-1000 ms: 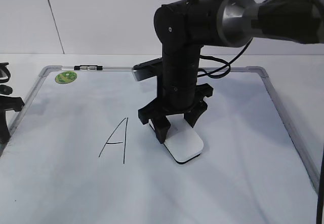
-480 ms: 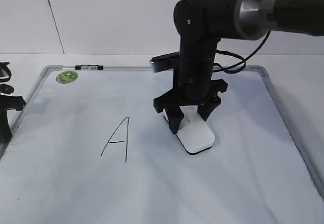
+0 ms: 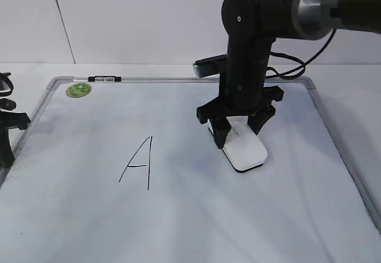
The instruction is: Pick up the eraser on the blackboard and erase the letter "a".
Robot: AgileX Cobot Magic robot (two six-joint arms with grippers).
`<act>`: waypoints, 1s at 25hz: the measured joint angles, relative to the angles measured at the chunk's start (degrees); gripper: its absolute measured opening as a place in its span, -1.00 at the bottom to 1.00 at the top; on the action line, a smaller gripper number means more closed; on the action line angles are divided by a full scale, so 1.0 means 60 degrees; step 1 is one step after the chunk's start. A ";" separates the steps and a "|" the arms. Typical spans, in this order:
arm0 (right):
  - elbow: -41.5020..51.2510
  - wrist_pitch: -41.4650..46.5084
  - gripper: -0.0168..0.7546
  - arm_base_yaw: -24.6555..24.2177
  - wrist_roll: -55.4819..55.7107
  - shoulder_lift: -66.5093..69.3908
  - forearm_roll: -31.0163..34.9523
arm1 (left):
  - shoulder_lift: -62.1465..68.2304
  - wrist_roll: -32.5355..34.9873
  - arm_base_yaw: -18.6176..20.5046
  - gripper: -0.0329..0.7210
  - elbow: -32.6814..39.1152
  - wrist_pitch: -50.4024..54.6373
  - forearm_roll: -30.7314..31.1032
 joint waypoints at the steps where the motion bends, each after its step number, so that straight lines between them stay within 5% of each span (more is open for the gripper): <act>1: 0.0000 0.0000 0.48 0.0000 0.0016 -0.0092 0.0000 | 0.0000 0.0000 0.0000 -0.87 0.0000 0.0000 0.0000; 12: 0.0000 0.0100 0.48 -0.0045 0.0295 -0.2794 0.0000 | 0.0004 0.0000 0.0000 -0.87 0.0000 0.0000 0.0000; 25: 0.0063 0.0332 0.48 -0.0045 0.1396 -0.5481 -0.1620 | 0.0020 0.0000 0.0000 -0.87 0.0000 0.0000 0.0017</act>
